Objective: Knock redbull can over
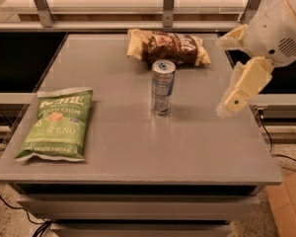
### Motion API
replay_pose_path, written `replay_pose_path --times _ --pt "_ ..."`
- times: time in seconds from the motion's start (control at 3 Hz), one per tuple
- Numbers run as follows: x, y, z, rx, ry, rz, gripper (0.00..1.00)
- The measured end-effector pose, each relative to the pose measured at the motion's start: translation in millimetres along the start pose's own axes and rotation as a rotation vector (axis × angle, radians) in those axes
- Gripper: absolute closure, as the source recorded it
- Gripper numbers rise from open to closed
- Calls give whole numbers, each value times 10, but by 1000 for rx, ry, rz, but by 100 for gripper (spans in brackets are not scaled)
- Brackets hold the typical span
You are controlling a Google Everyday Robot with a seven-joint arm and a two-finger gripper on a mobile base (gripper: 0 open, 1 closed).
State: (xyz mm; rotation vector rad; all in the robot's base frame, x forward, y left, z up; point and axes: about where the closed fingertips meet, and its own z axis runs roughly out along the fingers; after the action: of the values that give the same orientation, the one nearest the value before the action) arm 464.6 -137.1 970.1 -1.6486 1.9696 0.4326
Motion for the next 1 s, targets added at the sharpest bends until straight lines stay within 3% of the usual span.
replay_pose_path --times 0.67,1.0 --pt "-189 63 557 -88 -194 85 0" --pt "-217 78 847 -90 -266 146 0"
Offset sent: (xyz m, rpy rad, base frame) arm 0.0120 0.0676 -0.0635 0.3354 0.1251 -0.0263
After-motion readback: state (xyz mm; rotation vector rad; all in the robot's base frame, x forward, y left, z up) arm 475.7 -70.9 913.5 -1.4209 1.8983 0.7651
